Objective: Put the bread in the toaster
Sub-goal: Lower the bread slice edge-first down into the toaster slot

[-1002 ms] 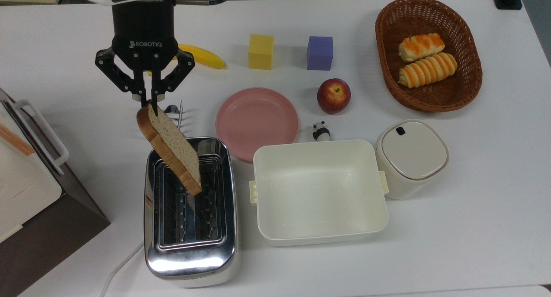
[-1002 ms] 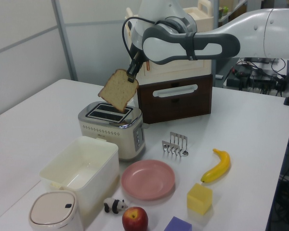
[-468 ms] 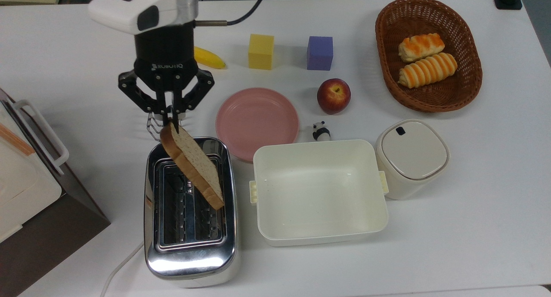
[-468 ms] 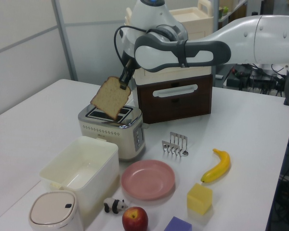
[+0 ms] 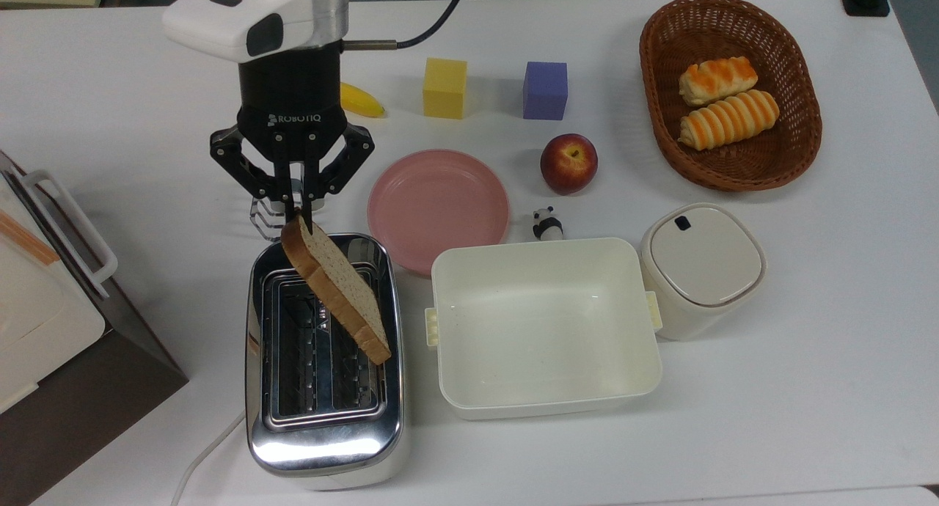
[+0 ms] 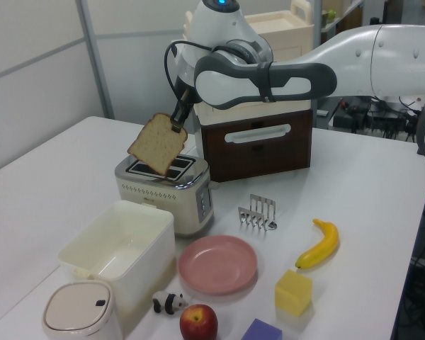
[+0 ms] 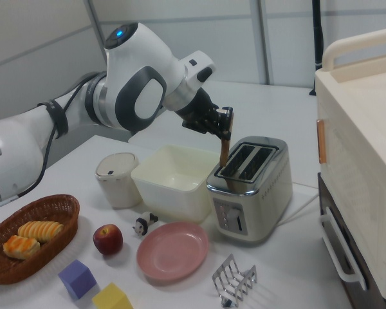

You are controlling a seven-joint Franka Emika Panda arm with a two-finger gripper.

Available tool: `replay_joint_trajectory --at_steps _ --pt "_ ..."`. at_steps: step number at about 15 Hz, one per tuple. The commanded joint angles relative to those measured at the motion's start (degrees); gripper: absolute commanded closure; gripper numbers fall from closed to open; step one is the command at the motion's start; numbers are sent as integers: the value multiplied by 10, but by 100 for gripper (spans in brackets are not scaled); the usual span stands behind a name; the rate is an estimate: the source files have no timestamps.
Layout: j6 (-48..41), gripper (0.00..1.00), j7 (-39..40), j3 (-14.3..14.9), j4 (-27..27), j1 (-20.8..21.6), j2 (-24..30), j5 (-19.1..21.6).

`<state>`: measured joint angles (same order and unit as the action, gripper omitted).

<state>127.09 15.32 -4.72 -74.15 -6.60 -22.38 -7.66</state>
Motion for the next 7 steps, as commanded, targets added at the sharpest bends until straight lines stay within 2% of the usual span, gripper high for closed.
replay_joint_trajectory --at_steps 1,7 --pt "12 100 -6 4 7 1 -11 -2" --pt "24 100 -6 7 7 -8 -15 -3"
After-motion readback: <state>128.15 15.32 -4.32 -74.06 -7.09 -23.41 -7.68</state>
